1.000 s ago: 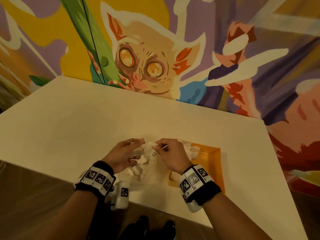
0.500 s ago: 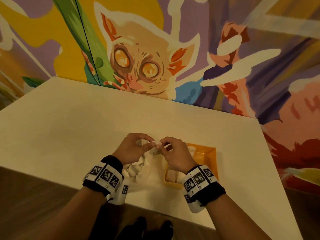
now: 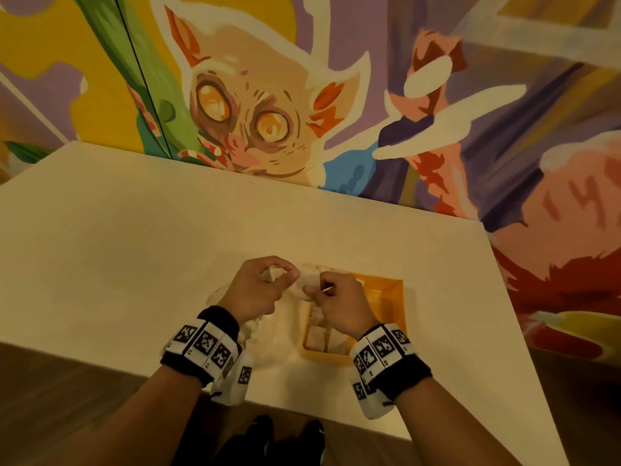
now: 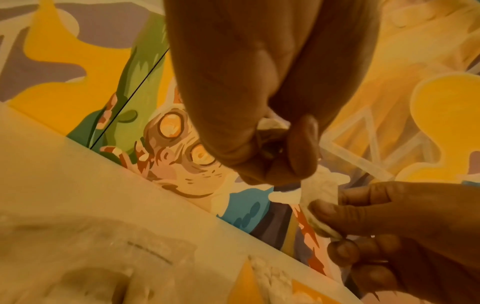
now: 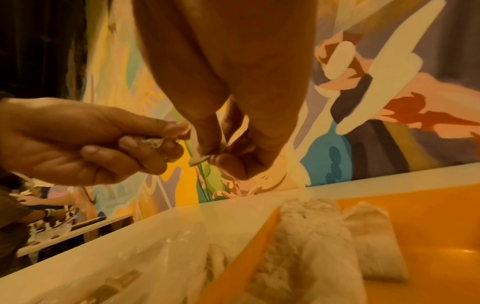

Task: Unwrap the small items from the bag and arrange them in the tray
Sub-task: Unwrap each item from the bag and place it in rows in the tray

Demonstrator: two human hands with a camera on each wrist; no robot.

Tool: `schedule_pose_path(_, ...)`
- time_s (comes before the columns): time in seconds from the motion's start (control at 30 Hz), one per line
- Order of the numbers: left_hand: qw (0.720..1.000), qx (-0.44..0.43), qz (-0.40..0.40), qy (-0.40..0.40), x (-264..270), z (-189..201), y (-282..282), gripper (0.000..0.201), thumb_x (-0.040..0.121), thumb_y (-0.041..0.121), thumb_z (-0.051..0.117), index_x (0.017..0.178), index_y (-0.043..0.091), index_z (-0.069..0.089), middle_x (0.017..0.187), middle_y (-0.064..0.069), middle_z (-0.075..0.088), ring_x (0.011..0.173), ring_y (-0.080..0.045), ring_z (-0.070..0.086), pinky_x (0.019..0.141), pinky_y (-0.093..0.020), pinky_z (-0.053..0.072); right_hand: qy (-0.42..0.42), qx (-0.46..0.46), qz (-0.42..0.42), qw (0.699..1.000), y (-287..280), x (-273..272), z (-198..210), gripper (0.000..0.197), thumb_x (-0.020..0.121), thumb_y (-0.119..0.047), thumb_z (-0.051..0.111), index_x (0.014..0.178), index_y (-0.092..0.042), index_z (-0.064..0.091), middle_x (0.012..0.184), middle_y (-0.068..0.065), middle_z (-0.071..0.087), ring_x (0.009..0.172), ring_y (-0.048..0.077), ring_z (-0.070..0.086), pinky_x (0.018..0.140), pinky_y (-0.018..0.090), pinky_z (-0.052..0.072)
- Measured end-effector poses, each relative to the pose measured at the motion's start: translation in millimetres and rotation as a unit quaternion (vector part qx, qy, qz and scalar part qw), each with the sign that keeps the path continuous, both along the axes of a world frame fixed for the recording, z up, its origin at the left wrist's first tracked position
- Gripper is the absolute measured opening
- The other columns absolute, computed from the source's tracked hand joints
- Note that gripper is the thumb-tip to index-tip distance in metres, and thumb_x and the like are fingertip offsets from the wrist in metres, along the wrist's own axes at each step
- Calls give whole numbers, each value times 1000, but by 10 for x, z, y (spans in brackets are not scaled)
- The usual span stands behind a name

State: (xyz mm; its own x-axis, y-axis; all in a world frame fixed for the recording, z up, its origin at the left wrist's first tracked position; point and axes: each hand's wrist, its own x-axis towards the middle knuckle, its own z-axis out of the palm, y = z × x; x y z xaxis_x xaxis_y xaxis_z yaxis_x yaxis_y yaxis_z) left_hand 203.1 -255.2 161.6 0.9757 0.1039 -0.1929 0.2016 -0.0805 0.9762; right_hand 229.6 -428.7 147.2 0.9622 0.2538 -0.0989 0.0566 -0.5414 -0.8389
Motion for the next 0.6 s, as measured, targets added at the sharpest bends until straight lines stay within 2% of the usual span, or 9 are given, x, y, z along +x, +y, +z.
schedule_pose_path(0.07, 999, -30, 11, 29, 9, -74, -41, 16, 89, 19, 70, 91, 4, 66, 56, -7, 38, 49, -19, 33, 41, -22, 29, 11, -11, -36, 999, -120, 84, -32, 23, 88, -24, 70, 67, -24, 61, 66, -12, 61, 61, -1, 56, 53, 5, 39)
schedule_pose_path(0.13, 998, -36, 23, 51, 3, -169, -94, 16, 89, 19, 70, 91, 3, 67, 54, -6, 46, 49, -20, 42, 41, -24, 38, 14, -21, -88, 996, -270, 193, -90, 20, 86, -21, 72, 69, -22, 61, 69, -9, 62, 65, 3, 56, 54, 4, 38)
schedule_pose_path(0.2, 996, -40, 29, 76, -6, -282, -162, 17, 89, 16, 69, 93, 0, 67, 56, -6, 51, 47, -17, 47, 42, -27, 43, 28, -53, -127, 990, -429, 325, -185, 23, 87, -20, 71, 67, -20, 59, 67, -6, 59, 61, 3, 52, 47, 6, 34)
schedule_pose_path(0.27, 993, -35, 16, 109, -21, -396, -245, 14, 89, 14, 68, 93, 0, 67, 57, -8, 54, 46, -17, 50, 44, -28, 46, 76, -128, -137, 979, -560, 460, -333, 20, 88, -19, 68, 71, -15, 60, 69, -3, 60, 58, 6, 49, 43, 10, 30)
schedule_pose_path(0.33, 990, -28, -10, 136, -52, -489, -337, 11, 90, 12, 68, 93, 2, 67, 59, -11, 56, 48, -20, 52, 47, -30, 48, 136, -163, -134, 968, -625, 565, -474, 9, 88, -14, 67, 81, -9, 66, 82, 7, 67, 64, 18, 55, 49, 21, 37)
schedule_pose_path(0.4, 988, -19, -29, 152, -89, -558, -417, 10, 90, 11, 67, 93, 2, 66, 56, -11, 57, 46, -20, 53, 47, -29, 48, 161, -194, -136, 958, -642, 612, -585, 13, 88, -15, 66, 86, -3, 70, 82, 11, 67, 68, 23, 57, 54, 26, 41)
schedule_pose_path(0.53, 985, -10, -50, 163, -139, -627, -487, 11, 90, 9, 66, 95, -1, 64, 55, -9, 57, 44, -16, 55, 46, -27, 48, 192, -256, -150, 936, -655, 624, -616, 31, 90, -20, 61, 64, -7, 52, 69, 9, 56, 56, 18, 48, 47, 25, 37)
schedule_pose_path(0.6, 986, -15, -46, 161, -142, -644, -487, 12, 90, 8, 66, 96, -2, 64, 57, -10, 58, 45, -16, 55, 47, -27, 48, 210, -268, -152, 928, -637, 616, -595, 33, 91, -19, 60, 62, -10, 47, 68, 6, 52, 54, 15, 43, 45, 24, 33)
